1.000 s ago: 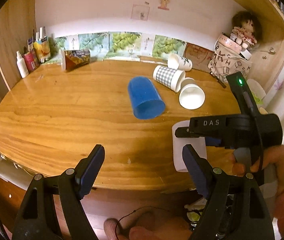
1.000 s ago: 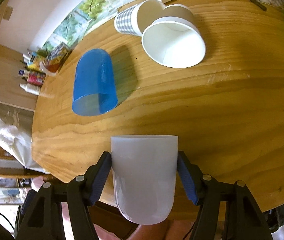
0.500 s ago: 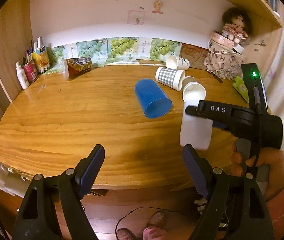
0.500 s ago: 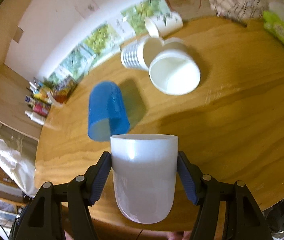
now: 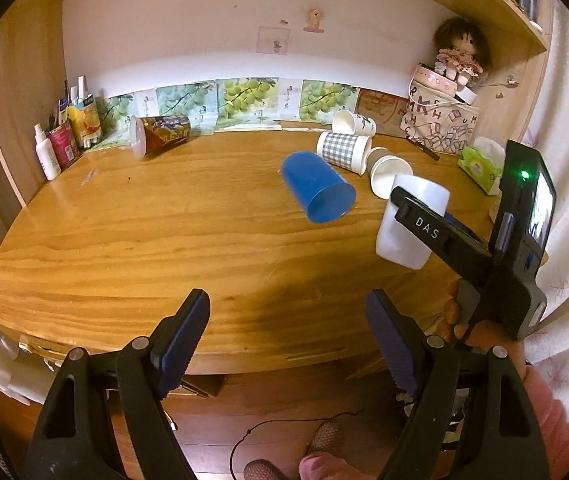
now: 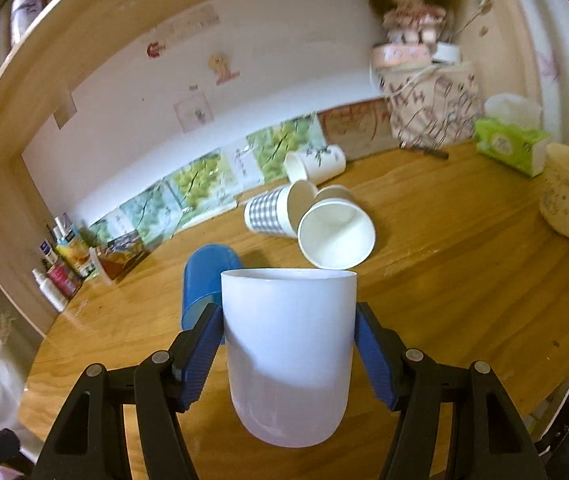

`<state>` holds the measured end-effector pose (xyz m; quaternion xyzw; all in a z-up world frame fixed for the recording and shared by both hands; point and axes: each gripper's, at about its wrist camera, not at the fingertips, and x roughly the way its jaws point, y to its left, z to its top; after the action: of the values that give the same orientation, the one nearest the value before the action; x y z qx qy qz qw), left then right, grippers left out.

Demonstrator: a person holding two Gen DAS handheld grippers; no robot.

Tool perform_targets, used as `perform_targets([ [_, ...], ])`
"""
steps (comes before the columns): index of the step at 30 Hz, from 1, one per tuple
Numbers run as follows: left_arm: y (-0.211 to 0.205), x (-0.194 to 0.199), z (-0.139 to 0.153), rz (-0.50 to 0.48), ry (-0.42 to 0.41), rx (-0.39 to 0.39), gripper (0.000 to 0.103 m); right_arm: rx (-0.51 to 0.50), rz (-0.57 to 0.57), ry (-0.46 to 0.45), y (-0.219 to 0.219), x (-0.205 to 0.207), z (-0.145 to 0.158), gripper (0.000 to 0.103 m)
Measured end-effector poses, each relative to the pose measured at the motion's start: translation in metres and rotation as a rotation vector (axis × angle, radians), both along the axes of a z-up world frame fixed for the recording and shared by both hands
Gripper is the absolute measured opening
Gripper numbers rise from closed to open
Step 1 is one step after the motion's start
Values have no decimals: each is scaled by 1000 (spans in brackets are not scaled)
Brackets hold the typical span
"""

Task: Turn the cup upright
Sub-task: 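Rotate the held white cup upright with the right gripper, rim up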

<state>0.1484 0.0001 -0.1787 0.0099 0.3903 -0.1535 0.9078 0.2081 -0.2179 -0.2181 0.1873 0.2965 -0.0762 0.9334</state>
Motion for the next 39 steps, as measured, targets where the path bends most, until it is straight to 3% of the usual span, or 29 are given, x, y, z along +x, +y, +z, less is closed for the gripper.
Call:
perform_targets([
  [7, 10, 3, -16, -10, -24, 27, 83, -151, -49, -149, 20, -17, -7, 66],
  [18, 22, 19, -32, 30, -26, 6, 83, -275, -35, -269, 50, -15, -22, 66],
  [39, 32, 15, -34, 23, -24, 5, 83, -255, -48, -253, 56, -14, -37, 67],
])
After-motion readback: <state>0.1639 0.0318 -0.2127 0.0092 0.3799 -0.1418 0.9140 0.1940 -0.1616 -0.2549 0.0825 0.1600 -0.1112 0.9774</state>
